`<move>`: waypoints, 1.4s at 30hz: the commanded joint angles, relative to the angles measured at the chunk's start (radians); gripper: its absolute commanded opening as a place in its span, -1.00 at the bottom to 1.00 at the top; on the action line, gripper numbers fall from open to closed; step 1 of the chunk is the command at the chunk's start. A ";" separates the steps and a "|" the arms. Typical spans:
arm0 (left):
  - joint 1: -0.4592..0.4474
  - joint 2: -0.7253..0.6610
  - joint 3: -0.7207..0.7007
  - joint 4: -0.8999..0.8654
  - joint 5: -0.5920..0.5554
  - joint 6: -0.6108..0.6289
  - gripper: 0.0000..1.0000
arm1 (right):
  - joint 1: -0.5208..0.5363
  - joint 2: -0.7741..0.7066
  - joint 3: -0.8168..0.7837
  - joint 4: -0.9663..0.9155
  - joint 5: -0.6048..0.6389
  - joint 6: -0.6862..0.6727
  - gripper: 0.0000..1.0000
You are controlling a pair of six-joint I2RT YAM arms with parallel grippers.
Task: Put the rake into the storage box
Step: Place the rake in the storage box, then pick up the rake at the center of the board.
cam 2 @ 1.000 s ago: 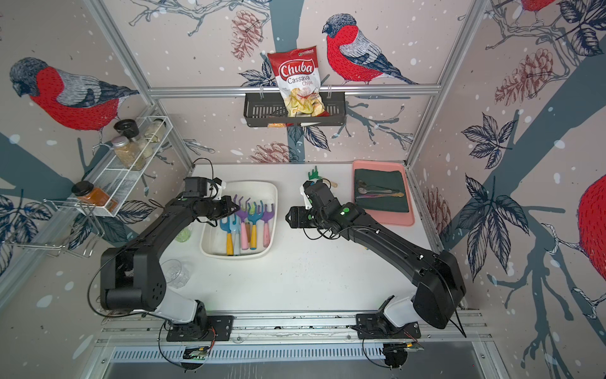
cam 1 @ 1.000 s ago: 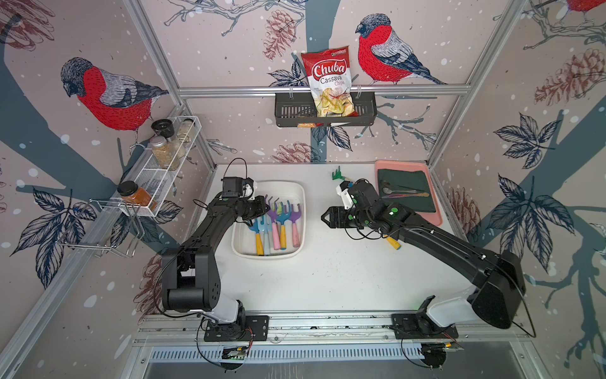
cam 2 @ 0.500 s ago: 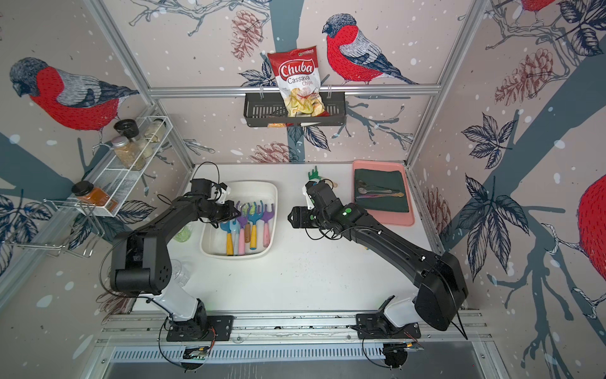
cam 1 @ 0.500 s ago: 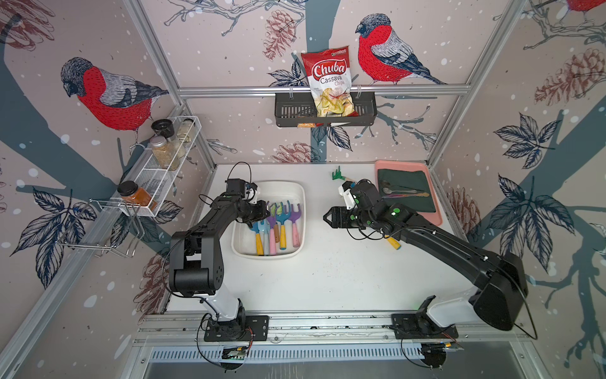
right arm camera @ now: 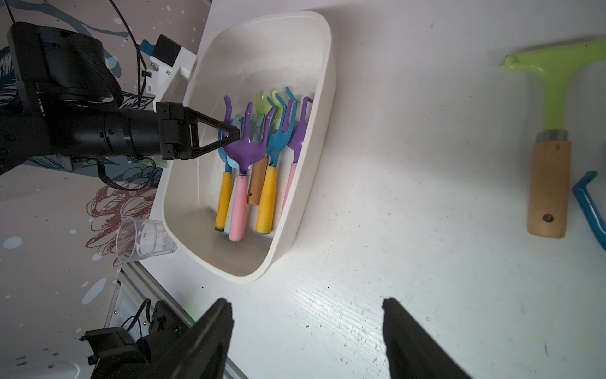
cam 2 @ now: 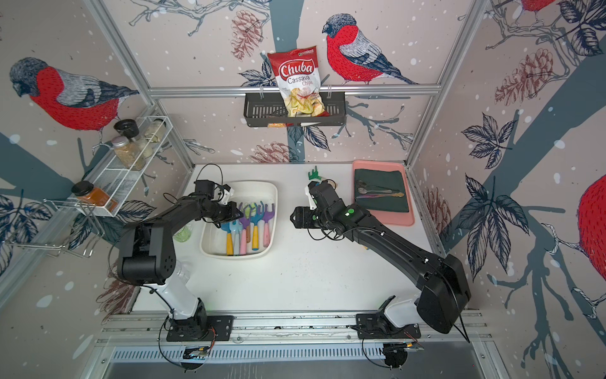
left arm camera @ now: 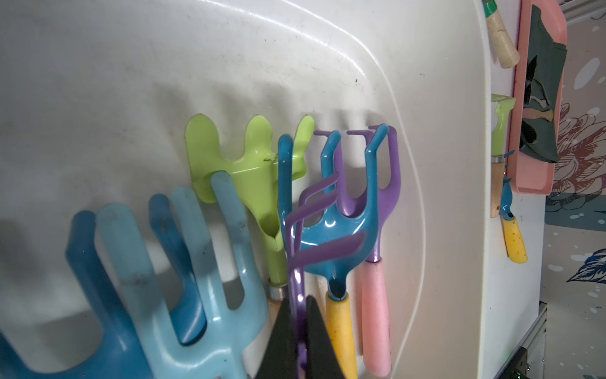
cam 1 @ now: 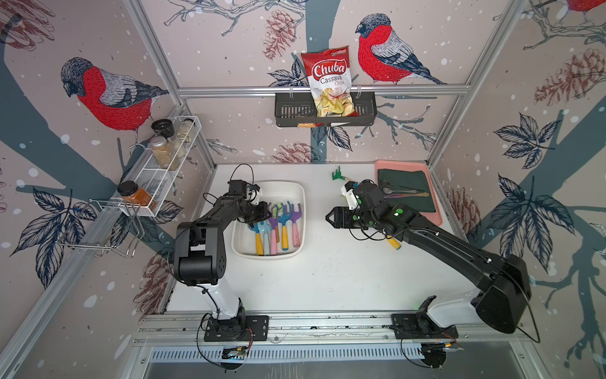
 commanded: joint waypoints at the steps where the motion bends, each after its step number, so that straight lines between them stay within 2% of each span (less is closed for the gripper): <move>1: 0.004 0.003 0.010 0.001 -0.020 0.018 -0.59 | -0.003 -0.011 -0.008 -0.001 0.002 -0.011 0.50; 4: 0.004 0.003 0.015 -0.002 -0.029 0.019 -0.40 | -0.008 -0.017 -0.014 -0.002 0.001 -0.012 0.50; 6: 0.004 0.004 0.018 -0.005 -0.030 0.023 -0.19 | -0.012 -0.019 -0.019 -0.005 0.004 -0.013 0.50; 11: 0.005 0.000 0.033 -0.020 -0.058 0.027 0.05 | -0.035 -0.025 -0.028 -0.039 0.037 -0.025 0.51; 17: 0.007 -0.037 0.047 -0.047 -0.111 0.004 0.41 | -0.127 0.042 -0.052 -0.112 0.177 -0.079 0.51; 22: 0.007 -0.102 0.030 -0.027 -0.095 -0.050 0.49 | -0.202 0.193 0.009 -0.125 0.218 -0.186 0.50; 27: 0.007 -0.199 0.003 0.005 -0.060 -0.110 0.50 | -0.257 0.362 0.167 -0.155 0.233 -0.291 0.44; 35: 0.007 -0.285 -0.022 0.010 -0.018 -0.149 0.50 | -0.272 0.618 0.424 -0.228 0.242 -0.407 0.17; 42: 0.005 -0.305 -0.057 0.012 -0.010 -0.150 0.50 | -0.276 0.736 0.531 -0.282 0.278 -0.433 0.14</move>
